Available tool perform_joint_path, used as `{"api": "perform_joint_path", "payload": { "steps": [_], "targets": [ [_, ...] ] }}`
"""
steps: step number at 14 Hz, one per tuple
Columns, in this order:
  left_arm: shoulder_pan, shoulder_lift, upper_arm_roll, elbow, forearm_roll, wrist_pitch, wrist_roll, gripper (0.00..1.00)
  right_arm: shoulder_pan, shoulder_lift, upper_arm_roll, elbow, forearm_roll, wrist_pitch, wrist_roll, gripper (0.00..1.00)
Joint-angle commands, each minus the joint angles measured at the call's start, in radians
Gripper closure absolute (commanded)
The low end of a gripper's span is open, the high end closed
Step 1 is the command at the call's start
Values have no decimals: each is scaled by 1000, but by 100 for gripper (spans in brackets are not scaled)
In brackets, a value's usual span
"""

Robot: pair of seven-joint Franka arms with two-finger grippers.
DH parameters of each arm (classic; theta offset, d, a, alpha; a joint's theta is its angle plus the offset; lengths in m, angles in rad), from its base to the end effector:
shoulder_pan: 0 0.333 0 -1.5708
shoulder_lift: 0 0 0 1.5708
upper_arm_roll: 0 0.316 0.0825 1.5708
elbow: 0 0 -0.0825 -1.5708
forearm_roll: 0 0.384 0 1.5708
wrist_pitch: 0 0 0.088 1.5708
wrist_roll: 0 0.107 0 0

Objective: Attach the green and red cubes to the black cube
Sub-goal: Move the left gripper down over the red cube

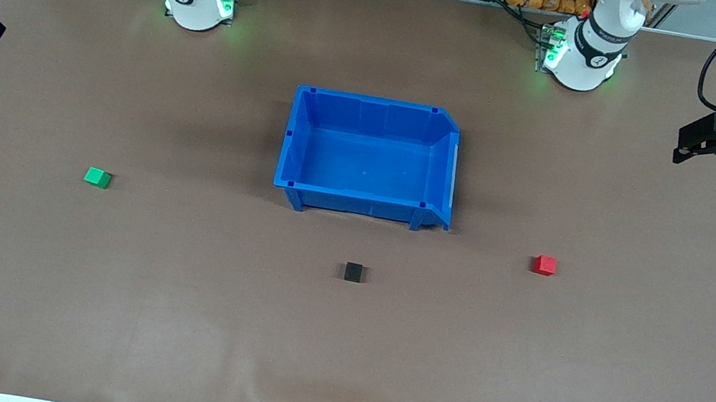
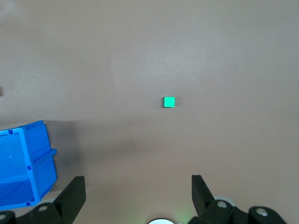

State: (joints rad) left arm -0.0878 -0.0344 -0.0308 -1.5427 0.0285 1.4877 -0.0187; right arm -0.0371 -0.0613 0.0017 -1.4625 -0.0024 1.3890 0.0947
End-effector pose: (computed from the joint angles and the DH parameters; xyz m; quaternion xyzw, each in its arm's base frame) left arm 0.5320 -0.0605 0.6492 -0.9986 0.0489 0.0093 0.0154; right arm 0.5139 -0.0185 0.6915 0.9979 -0.0652 -0.0061 0.0014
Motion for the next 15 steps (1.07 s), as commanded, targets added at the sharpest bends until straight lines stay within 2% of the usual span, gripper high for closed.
{"api": "perform_joint_path", "payload": {
  "steps": [1,5,10,15],
  "targets": [
    [-1,-9,-11,-2,21,-1,22,0,2,-9,0,-1,2,1,11,0],
    [-1,-1,-18,-5,21,0,25,0,2,-9,0,-1,1,2,11,0],
    [-3,28,-37,-88,21,17,32,0,3,-5,0,-1,1,1,14,0],
    [8,28,-54,-259,19,239,31,0,6,17,-3,14,1,-5,19,0]
  ]
}}
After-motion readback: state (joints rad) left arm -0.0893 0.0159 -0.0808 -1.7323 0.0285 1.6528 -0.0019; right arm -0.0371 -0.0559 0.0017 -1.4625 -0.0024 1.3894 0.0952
